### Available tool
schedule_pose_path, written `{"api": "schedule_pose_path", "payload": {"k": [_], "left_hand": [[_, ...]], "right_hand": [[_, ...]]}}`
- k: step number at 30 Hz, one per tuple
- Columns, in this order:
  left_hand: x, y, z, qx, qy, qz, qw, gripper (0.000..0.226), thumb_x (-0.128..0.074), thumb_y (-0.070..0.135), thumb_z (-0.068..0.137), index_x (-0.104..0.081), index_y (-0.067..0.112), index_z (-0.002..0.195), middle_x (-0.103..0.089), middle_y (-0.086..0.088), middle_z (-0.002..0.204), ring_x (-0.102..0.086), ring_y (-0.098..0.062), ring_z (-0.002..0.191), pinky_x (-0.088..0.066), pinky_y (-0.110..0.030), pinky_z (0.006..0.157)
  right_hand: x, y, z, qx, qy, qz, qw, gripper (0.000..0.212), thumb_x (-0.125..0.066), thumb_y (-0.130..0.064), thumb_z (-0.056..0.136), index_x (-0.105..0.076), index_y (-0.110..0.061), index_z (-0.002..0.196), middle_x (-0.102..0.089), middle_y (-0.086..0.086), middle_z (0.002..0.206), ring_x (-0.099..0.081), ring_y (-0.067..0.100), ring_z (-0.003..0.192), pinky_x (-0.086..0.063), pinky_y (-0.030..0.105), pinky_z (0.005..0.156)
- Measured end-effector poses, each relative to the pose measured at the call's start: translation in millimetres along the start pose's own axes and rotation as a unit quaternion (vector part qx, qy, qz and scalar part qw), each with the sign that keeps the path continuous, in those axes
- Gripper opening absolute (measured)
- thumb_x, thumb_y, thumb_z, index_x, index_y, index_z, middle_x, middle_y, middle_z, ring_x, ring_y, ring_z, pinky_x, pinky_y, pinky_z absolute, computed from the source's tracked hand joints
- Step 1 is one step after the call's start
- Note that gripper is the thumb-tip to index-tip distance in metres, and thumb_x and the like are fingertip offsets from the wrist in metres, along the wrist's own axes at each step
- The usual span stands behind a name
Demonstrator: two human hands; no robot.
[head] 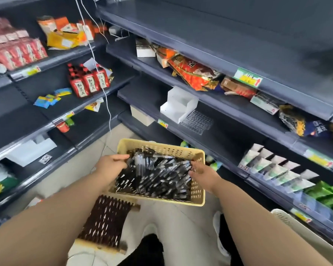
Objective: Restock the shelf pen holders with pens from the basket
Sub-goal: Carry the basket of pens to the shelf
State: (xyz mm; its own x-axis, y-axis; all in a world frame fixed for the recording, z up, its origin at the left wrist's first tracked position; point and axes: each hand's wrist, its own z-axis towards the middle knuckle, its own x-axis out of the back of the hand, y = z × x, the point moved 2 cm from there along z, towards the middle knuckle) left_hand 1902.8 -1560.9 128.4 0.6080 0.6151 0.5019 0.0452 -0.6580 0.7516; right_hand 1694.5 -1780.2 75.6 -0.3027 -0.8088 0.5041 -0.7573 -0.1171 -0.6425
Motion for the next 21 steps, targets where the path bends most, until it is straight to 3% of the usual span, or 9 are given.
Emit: {"api": "schedule_pose_path", "payload": {"k": [1,3,5,8,11,18,21], "left_hand": [[5,10,16,-0.005,-0.004,0.008,1.000,0.039,-0.060,0.004,0.083,-0.067,0.034,0.107,-0.050,-0.007,0.138,-0.056,-0.015,0.095,-0.038,-0.014,0.083],[13,30,45,-0.009,0.005,0.019,1.000,0.037,-0.060,0.004,0.083,-0.069,0.033,0.104,-0.051,-0.011,0.137,-0.054,-0.027,0.115,-0.038,-0.025,0.099],[15,51,72,-0.009,0.019,0.009,1.000,0.036,-0.061,0.002,0.082,-0.070,0.027,0.106,-0.052,-0.011,0.136,-0.052,-0.029,0.118,-0.037,-0.027,0.099],[8,74,102,-0.010,0.017,0.013,1.000,0.036,-0.061,0.003,0.081,-0.071,0.027,0.106,-0.054,-0.005,0.135,-0.056,-0.013,0.090,-0.037,-0.017,0.076],[-7,89,134,0.000,0.017,0.013,1.000,0.037,-0.060,0.002,0.081,-0.071,0.027,0.106,-0.057,-0.003,0.130,-0.043,0.000,0.065,-0.032,-0.008,0.051],[-26,124,180,0.038,0.038,0.008,0.999,0.035,-0.061,0.002,0.081,-0.071,0.028,0.102,-0.064,-0.006,0.118,-0.041,-0.001,0.060,-0.029,-0.013,0.052],[-30,137,192,0.042,0.038,0.002,0.998,0.034,-0.062,0.002,0.081,-0.072,0.026,0.103,-0.065,0.004,0.086,-0.038,-0.003,0.056,-0.031,-0.010,0.047]], "right_hand": [[2,-11,12,-0.006,0.001,0.006,1.000,0.051,-0.055,-0.040,0.090,-0.038,-0.041,0.138,-0.049,0.004,0.138,-0.059,0.024,0.110,-0.048,0.041,0.098],[8,-30,30,-0.012,0.003,0.010,1.000,0.050,-0.054,-0.039,0.091,-0.037,-0.042,0.139,-0.049,0.005,0.137,-0.061,0.024,0.105,-0.050,0.041,0.096],[17,-46,49,-0.008,0.007,0.010,1.000,0.050,-0.054,-0.040,0.091,-0.037,-0.042,0.138,-0.049,0.006,0.136,-0.062,0.024,0.103,-0.050,0.041,0.094],[31,-52,75,-0.018,-0.005,0.026,0.999,0.051,-0.057,-0.040,0.088,-0.041,-0.042,0.136,-0.054,0.007,0.131,-0.063,0.024,0.101,-0.051,0.043,0.094],[47,-52,105,-0.036,-0.019,0.025,0.999,0.049,-0.059,-0.038,0.087,-0.045,-0.038,0.134,-0.055,0.008,0.129,-0.062,0.026,0.105,-0.050,0.044,0.095],[76,-67,170,-0.041,-0.054,0.004,0.998,0.035,-0.050,-0.027,0.092,-0.056,-0.030,0.126,-0.063,0.008,0.115,-0.065,0.022,0.088,-0.054,0.039,0.087],[83,-71,190,-0.033,-0.046,0.001,0.998,0.032,-0.050,-0.024,0.092,-0.059,-0.028,0.123,-0.062,0.004,0.095,-0.059,0.018,0.069,-0.053,0.030,0.072]]}}
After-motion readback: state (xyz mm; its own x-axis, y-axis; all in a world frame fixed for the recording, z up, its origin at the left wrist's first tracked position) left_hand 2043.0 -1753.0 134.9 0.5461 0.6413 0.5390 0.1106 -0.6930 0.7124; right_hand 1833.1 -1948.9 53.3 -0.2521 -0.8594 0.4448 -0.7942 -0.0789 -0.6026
